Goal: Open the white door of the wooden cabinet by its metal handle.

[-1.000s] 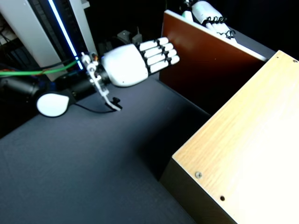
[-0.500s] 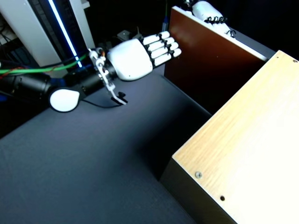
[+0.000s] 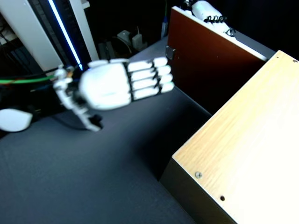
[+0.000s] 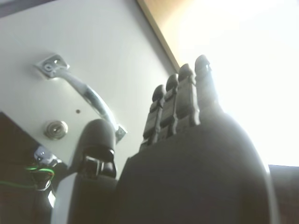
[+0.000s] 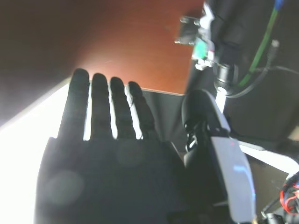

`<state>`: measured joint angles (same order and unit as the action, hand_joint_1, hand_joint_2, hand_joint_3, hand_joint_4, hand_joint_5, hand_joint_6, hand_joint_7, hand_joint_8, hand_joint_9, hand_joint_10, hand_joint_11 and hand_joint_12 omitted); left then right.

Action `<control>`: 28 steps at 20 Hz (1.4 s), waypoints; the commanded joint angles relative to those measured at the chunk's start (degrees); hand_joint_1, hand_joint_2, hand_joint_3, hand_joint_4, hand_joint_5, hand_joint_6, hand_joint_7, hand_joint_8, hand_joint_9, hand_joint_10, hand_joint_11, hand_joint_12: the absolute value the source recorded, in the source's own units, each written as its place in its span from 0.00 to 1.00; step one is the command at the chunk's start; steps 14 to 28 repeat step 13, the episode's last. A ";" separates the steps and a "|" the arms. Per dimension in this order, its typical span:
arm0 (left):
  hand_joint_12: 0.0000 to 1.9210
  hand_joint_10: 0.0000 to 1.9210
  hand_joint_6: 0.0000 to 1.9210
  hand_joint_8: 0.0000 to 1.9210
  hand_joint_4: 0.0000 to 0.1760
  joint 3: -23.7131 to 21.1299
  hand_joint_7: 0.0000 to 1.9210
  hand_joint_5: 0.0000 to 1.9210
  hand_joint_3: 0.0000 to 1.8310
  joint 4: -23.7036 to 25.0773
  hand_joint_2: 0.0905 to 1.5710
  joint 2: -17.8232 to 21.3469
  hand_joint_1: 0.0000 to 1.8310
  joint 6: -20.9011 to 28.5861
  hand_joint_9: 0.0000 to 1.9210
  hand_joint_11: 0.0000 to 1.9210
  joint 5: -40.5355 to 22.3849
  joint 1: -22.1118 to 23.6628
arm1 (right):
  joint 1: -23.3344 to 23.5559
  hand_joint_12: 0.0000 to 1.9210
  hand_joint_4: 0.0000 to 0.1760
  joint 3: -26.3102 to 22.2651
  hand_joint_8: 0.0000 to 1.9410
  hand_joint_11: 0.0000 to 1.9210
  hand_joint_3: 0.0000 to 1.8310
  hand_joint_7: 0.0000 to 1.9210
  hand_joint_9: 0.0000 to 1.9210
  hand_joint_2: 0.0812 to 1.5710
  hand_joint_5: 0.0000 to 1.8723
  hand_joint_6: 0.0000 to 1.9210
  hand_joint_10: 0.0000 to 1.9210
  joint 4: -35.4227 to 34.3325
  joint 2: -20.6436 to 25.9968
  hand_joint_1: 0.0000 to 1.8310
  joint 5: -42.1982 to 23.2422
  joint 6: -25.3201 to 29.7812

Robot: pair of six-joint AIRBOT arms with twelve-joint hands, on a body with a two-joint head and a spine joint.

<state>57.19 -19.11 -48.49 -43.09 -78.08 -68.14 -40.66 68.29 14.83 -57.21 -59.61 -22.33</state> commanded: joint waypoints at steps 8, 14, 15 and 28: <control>0.00 0.00 0.00 0.00 0.00 -0.47 0.03 0.04 0.01 -0.20 1.00 0.55 0.00 1.25 0.00 0.00 -10.91 -0.50 | -7.84 0.47 0.00 -2.59 0.00 0.04 0.00 0.19 0.19 0.91 0.16 0.00 0.00 -14.92 5.11 0.20 -21.25 -1.62; 0.00 0.00 0.00 0.00 0.00 -1.09 0.00 0.02 0.01 -0.07 0.99 1.15 0.00 1.24 0.00 0.00 -12.48 -1.09 | -9.12 0.33 0.00 -3.35 0.00 0.00 0.00 0.11 0.10 0.91 0.12 0.00 0.00 -17.16 6.37 0.19 -23.10 -2.51; 0.00 0.00 0.00 0.00 0.00 -1.09 0.00 0.02 0.01 -0.07 0.99 1.15 0.00 1.24 0.00 0.00 -12.48 -1.09 | -9.12 0.33 0.00 -3.35 0.00 0.00 0.00 0.11 0.10 0.91 0.12 0.00 0.00 -17.16 6.37 0.19 -23.10 -2.51; 0.00 0.00 0.00 0.00 0.00 -1.09 0.00 0.02 0.01 -0.07 0.99 1.15 0.00 1.24 0.00 0.00 -12.48 -1.09 | -9.12 0.33 0.00 -3.35 0.00 0.00 0.00 0.11 0.10 0.91 0.12 0.00 0.00 -17.16 6.37 0.19 -23.10 -2.51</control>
